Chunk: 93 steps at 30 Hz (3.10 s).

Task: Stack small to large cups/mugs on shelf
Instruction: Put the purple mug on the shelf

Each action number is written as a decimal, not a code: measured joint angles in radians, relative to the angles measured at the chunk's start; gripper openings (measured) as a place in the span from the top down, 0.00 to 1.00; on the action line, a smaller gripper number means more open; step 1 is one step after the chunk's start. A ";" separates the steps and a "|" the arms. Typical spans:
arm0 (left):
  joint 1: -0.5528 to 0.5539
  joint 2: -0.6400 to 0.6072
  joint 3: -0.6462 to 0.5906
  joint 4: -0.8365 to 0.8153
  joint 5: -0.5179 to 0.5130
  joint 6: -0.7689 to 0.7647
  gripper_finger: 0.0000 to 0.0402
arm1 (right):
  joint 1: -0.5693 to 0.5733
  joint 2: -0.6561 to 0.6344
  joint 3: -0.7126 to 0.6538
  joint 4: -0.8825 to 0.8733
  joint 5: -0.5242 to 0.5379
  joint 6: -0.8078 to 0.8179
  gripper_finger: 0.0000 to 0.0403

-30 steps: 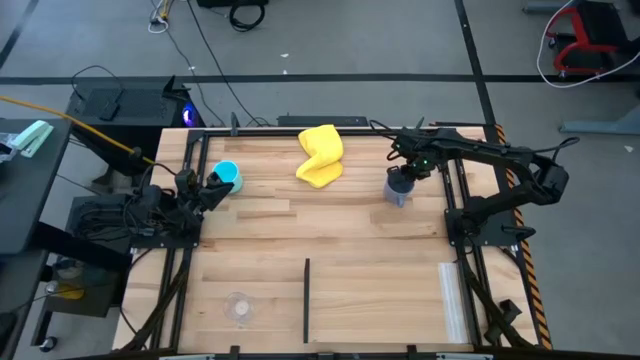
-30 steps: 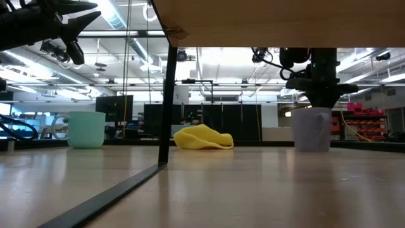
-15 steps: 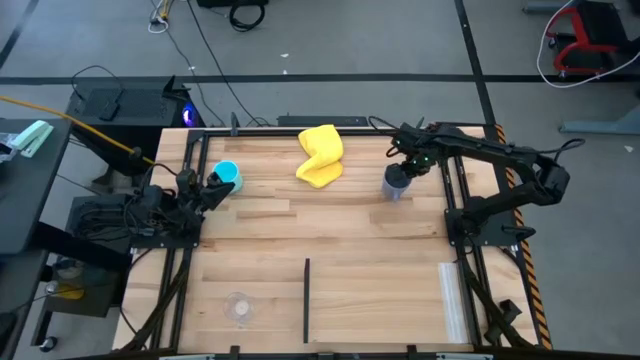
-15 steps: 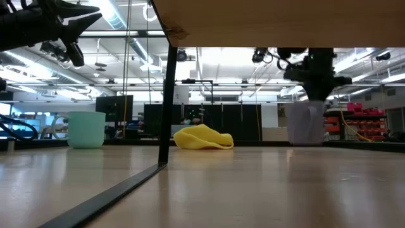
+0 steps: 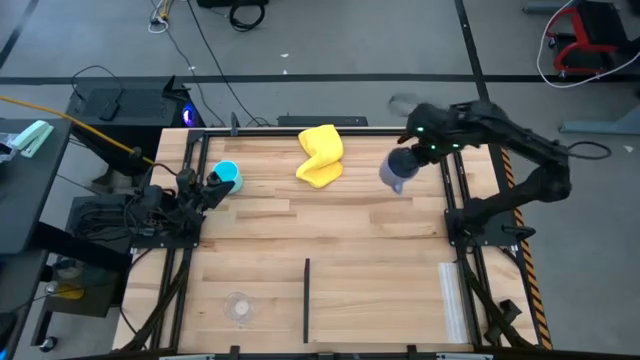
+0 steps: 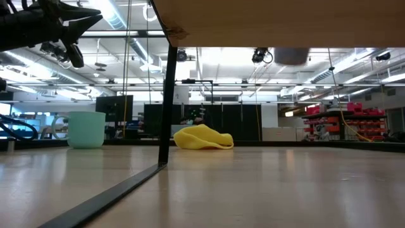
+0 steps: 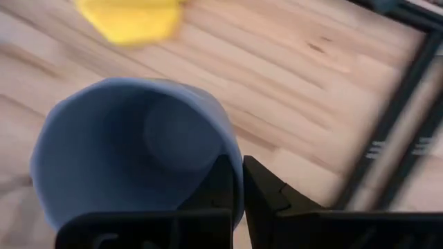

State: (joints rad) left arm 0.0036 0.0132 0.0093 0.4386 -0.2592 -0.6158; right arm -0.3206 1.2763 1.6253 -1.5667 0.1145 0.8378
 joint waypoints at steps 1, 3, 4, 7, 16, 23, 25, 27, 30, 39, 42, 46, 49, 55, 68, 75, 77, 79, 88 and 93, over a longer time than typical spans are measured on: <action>0.000 0.000 0.000 -0.001 0.000 0.000 0.90 | 0.029 -0.003 0.031 -0.005 -0.004 0.038 0.97; 0.000 0.000 0.000 -0.005 0.000 -0.001 0.90 | 0.093 -0.007 0.076 -0.006 -0.014 0.092 0.97; 0.000 0.000 0.000 -0.006 0.000 -0.001 0.90 | 0.131 -0.006 0.095 -0.006 -0.019 0.128 0.97; 0.000 0.000 0.000 -0.012 0.000 -0.001 0.91 | 0.271 -0.006 0.133 -0.003 -0.053 0.248 0.97; 0.000 0.000 0.000 -0.022 0.000 -0.001 0.91 | 0.727 0.024 0.136 -0.006 -0.050 0.650 0.97; 0.000 0.000 0.000 -0.026 0.001 -0.002 0.93 | 0.962 0.114 0.136 -0.006 0.019 0.887 0.97; 0.000 0.000 0.000 -0.027 0.000 -0.002 0.94 | 1.011 0.155 0.136 -0.005 0.020 0.924 0.97; 0.000 0.000 0.000 -0.026 0.000 -0.002 0.94 | 1.054 0.196 0.136 -0.004 0.017 0.950 0.97; 0.000 0.000 0.000 -0.026 0.000 -0.005 0.94 | 1.109 0.245 0.136 -0.004 0.003 1.008 0.97; 0.000 0.000 0.000 -0.028 0.001 -0.028 0.96 | 1.271 0.298 0.136 -0.004 -0.077 1.264 0.97; 0.000 0.000 0.000 -0.039 0.001 -0.028 0.95 | 1.310 0.303 0.134 -0.003 -0.078 1.341 0.97; 0.000 0.000 0.000 -0.059 0.001 -0.029 0.94 | 1.331 0.309 0.094 -0.001 -0.086 1.386 0.97; 0.000 0.000 0.000 -0.073 0.001 -0.029 0.94 | 1.333 0.304 0.043 0.005 -0.090 1.389 0.97; 0.000 0.000 0.000 -0.071 0.001 -0.035 0.96 | 1.334 0.278 0.004 0.002 -0.051 1.388 0.97; 0.000 0.000 0.000 -0.071 0.001 -0.031 0.95 | 1.323 0.274 0.002 -0.006 -0.026 1.385 0.97; 0.000 0.000 0.000 -0.070 0.001 -0.030 0.95 | 1.325 0.276 0.000 -0.005 -0.017 1.377 0.89; 0.000 0.000 0.000 -0.070 0.001 -0.030 0.95 | 1.325 0.277 -0.001 -0.006 -0.007 1.377 0.86; 0.000 0.000 0.000 -0.070 0.001 -0.030 0.94 | 1.324 0.277 -0.001 -0.008 -0.006 1.377 0.84; 0.000 0.000 0.000 -0.070 0.001 -0.034 0.94 | 1.325 0.277 -0.001 -0.006 0.029 1.377 0.83; 0.000 0.000 0.000 -0.070 0.001 -0.035 0.93 | 1.325 0.277 -0.001 -0.005 0.045 1.377 0.82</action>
State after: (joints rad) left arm 0.0036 0.0128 0.0093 0.3687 -0.2584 -0.6510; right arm 1.0042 1.5532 1.6241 -1.5721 0.1595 2.2150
